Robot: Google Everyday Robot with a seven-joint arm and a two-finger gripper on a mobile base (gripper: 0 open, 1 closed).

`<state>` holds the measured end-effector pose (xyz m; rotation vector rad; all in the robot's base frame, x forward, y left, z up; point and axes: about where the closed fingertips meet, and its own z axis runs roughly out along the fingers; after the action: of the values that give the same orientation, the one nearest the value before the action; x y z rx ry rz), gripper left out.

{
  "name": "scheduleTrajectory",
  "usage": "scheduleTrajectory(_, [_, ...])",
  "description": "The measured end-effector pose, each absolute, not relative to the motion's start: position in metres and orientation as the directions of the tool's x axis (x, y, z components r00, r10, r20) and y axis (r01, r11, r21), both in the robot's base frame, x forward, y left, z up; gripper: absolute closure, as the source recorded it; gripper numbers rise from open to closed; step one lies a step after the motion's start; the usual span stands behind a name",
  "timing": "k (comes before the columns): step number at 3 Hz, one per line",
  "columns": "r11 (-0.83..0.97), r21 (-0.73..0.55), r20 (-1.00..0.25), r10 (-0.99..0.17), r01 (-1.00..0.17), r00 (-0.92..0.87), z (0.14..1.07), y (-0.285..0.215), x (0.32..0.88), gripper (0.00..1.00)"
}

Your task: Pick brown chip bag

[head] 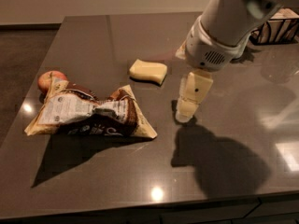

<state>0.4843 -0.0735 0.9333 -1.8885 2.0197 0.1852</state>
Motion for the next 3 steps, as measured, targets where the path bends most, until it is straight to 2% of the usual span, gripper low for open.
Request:
scheduleTrajectory(1, [0.088,-0.125,-0.398,-0.917,-0.988,-0.031,0.905,-0.026,0.497,0.0])
scheduleTrajectory(2, [0.024,-0.126,-0.436,-0.899,-0.992,0.034,0.889,0.027,0.486,0.0])
scheduleTrajectory(3, [-0.029,-0.136,-0.439,-0.894,-0.99,0.087,0.882,0.055,0.471,0.0])
